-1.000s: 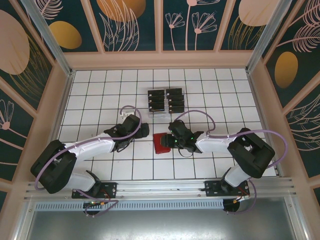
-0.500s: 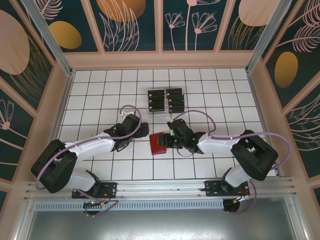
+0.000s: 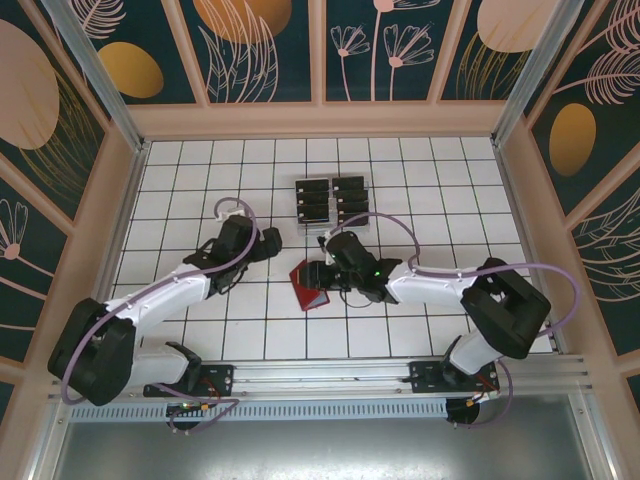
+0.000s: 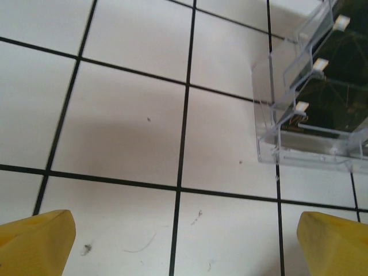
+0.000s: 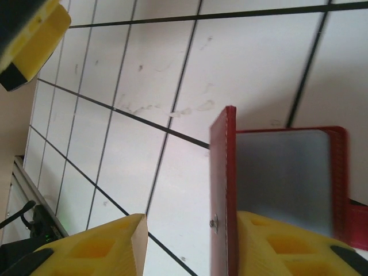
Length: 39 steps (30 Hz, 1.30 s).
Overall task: Put the credit cards into the card holder
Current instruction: Open the card holder at the center of the table.
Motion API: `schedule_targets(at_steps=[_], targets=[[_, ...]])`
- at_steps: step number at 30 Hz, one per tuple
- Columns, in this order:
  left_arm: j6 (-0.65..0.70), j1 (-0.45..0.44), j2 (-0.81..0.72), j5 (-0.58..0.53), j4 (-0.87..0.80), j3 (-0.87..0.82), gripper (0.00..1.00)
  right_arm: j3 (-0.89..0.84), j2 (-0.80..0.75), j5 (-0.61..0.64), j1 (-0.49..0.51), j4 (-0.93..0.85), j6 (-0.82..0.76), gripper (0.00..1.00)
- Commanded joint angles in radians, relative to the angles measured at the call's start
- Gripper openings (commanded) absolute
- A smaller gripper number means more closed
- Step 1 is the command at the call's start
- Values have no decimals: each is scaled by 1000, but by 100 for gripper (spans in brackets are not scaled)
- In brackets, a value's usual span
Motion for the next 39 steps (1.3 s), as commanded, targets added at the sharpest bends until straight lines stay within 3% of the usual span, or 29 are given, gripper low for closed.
schedule_targets(at_steps=[1, 19, 39], targets=[[28, 34, -40, 41, -10, -16, 99, 66, 55, -19, 30, -4, 11, 44], [26, 78, -84, 94, -17, -31, 98, 313, 344, -51, 98, -136, -36, 61], [40, 78, -7, 138, -19, 25, 98, 296, 310, 31, 10, -77, -12, 61]])
